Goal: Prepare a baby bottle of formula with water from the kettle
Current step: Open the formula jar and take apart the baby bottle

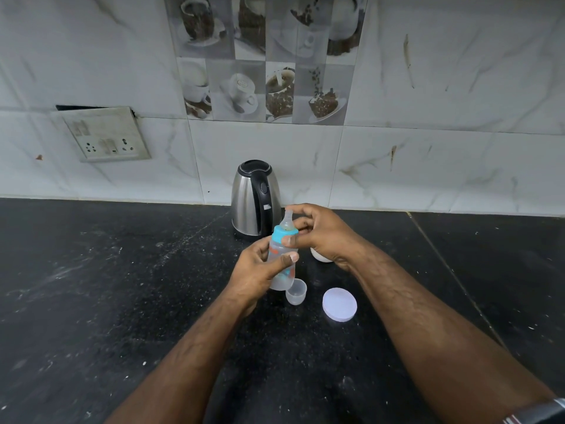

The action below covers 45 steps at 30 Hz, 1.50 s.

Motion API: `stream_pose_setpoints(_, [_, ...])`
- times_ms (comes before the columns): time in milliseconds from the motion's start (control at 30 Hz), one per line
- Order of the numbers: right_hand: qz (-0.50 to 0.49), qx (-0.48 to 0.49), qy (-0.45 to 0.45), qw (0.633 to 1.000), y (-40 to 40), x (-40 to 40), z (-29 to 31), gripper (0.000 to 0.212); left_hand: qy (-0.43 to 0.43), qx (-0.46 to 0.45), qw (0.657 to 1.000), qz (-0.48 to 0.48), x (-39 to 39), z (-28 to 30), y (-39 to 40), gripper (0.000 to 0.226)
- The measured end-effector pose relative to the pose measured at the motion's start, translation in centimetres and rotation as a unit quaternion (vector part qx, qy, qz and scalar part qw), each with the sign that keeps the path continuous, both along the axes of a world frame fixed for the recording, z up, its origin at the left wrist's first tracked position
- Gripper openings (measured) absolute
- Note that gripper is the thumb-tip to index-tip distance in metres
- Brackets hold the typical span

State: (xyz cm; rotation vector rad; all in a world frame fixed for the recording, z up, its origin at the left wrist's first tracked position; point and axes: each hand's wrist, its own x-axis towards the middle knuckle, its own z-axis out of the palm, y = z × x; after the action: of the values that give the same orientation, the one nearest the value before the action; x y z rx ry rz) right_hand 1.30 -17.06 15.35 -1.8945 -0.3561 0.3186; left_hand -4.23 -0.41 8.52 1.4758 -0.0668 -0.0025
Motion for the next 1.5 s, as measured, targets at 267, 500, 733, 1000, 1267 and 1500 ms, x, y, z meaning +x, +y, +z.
stream_pose_setpoints(267, [-0.062,-0.003,-0.024,0.998,0.8,-0.4,-0.1,0.077,-0.009,-0.009,1.0,0.004,0.0,0.5,-0.8,0.046])
stream_pose_setpoints(500, [-0.057,0.021,-0.009,0.998,-0.1,-0.6,0.9,0.086,-0.013,-0.014,1.0,0.007,-0.1,0.8,-1.1,0.046])
stream_pose_setpoints(733, [-0.033,0.045,0.004,0.998,-0.7,-0.7,0.7,0.081,-0.012,-0.024,0.999,0.019,-0.4,1.0,-1.2,0.04])
stream_pose_setpoints(1000, [-0.026,0.054,0.004,0.998,-0.5,-0.9,0.2,0.08,-0.015,-0.017,0.999,0.023,-0.7,1.1,-1.4,0.035])
stream_pose_setpoints(1267, [-0.04,0.077,0.003,0.996,-0.2,-1.0,-0.1,0.081,-0.02,-0.002,0.999,0.027,-0.7,0.9,-1.4,0.041])
stream_pose_setpoints(1500, [-0.092,0.081,-0.003,0.992,0.2,-1.7,0.1,0.065,-0.027,-0.006,0.999,0.022,-0.8,0.8,-1.4,0.042])
